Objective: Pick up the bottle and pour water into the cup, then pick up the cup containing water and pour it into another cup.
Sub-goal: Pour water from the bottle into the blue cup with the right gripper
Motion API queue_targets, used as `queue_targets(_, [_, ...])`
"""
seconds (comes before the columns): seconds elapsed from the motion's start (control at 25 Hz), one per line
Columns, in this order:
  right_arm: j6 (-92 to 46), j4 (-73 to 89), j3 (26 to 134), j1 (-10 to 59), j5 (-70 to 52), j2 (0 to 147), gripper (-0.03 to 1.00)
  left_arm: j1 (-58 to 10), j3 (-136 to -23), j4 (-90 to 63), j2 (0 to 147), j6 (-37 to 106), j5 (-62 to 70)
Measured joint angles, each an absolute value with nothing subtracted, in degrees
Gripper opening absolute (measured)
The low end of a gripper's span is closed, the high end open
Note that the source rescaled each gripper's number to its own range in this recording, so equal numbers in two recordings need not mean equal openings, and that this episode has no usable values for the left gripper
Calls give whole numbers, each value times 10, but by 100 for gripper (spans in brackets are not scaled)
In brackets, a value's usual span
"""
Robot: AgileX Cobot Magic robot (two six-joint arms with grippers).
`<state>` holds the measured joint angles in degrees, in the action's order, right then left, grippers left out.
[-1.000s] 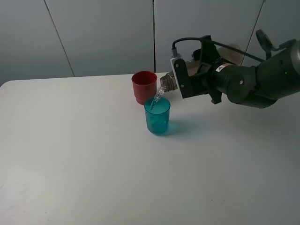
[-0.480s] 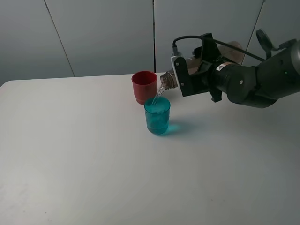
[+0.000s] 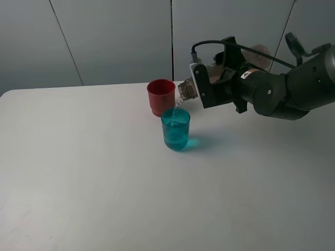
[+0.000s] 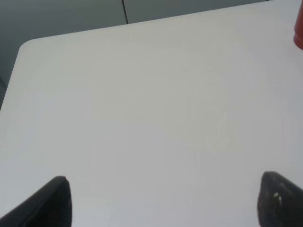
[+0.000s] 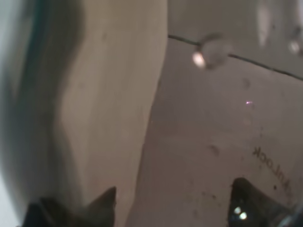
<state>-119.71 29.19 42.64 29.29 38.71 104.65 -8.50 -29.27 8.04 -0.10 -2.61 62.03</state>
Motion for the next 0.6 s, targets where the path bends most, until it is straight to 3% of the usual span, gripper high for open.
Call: queue_targets(0.6, [-1197,201,421,284,385,1047,4,-85,-293,80,-1,-26,620])
